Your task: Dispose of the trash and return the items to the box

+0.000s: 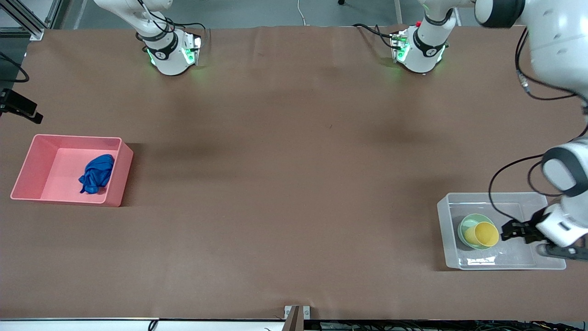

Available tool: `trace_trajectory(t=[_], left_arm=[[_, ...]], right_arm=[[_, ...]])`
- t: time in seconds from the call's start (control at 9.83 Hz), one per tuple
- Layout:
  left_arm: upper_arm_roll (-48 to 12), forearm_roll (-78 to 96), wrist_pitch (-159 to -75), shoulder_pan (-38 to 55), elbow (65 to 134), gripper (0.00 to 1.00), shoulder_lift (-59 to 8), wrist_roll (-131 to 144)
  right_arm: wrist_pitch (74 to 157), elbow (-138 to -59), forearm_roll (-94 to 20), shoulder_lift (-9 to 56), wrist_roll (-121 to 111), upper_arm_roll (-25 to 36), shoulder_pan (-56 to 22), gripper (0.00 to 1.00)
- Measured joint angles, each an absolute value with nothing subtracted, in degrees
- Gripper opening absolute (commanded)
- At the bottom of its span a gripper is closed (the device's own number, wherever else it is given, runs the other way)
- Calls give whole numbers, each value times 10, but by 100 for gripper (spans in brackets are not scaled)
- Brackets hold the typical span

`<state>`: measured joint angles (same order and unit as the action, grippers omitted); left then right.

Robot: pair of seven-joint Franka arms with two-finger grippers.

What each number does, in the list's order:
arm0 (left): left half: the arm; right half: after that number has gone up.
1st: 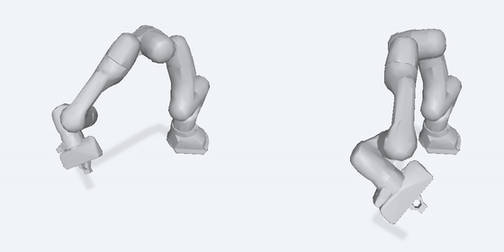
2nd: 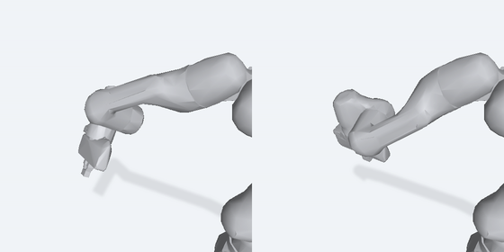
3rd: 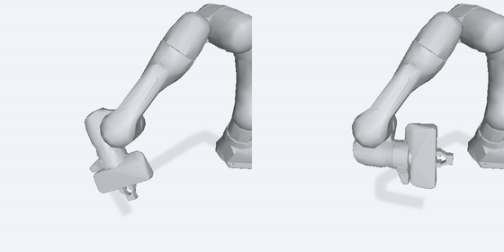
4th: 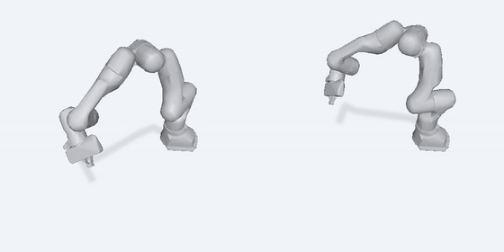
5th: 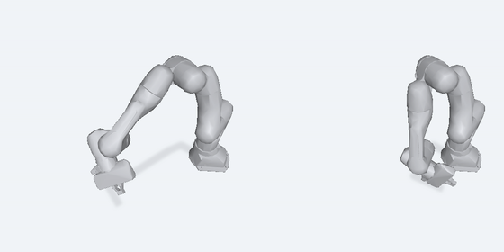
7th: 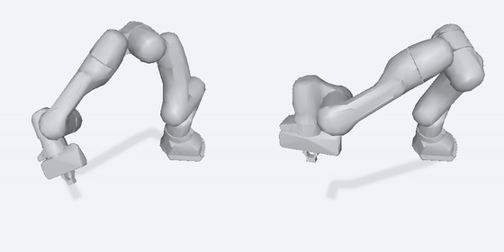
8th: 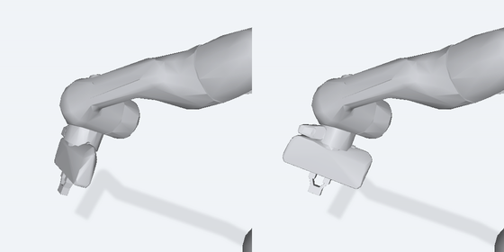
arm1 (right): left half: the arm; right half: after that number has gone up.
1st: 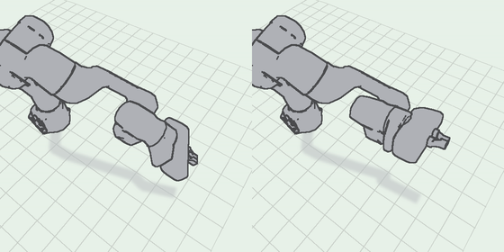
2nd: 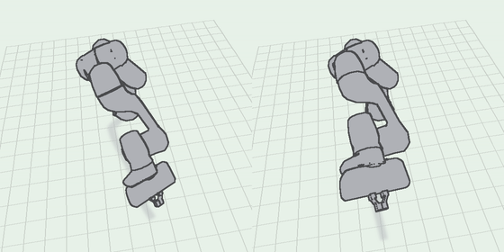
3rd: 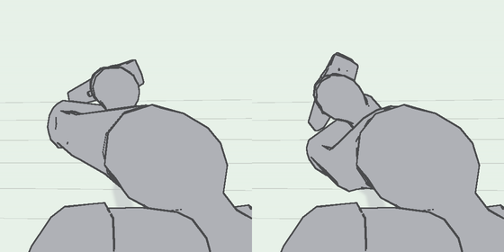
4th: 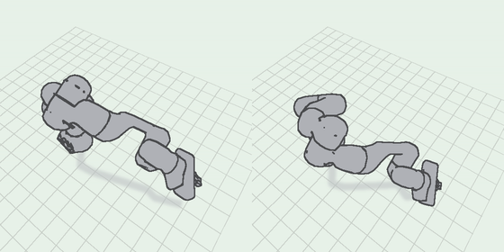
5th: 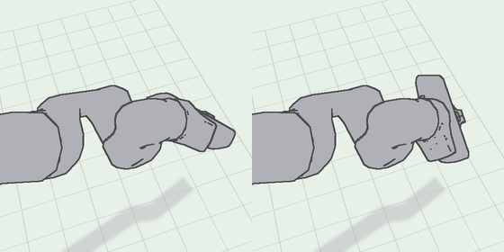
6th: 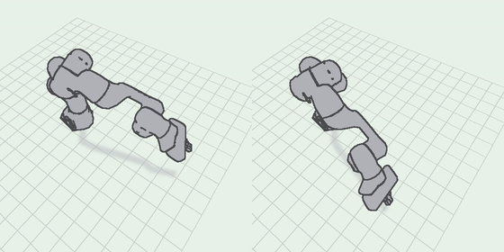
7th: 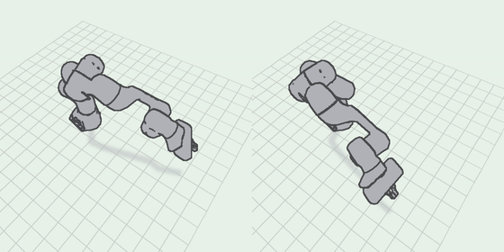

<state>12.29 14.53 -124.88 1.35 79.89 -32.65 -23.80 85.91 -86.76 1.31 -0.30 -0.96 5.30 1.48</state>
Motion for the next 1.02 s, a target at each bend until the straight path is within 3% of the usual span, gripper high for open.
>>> trace_trajectory(t=[0.61, 0.81, 1.02], left_arm=[[53, 26, -1170, 20, 1040, 100, 8, -112], [32, 26, -1092, 20, 1043, 100, 50, -80], [15, 25, -1030, 21, 987, 100, 51, -49]], right_arm=[[869, -868, 12, -3, -10, 66, 4, 100], [872, -868, 6, -3, -10, 68, 3, 100], [872, -868, 5, -3, -10, 70, 3, 100]])
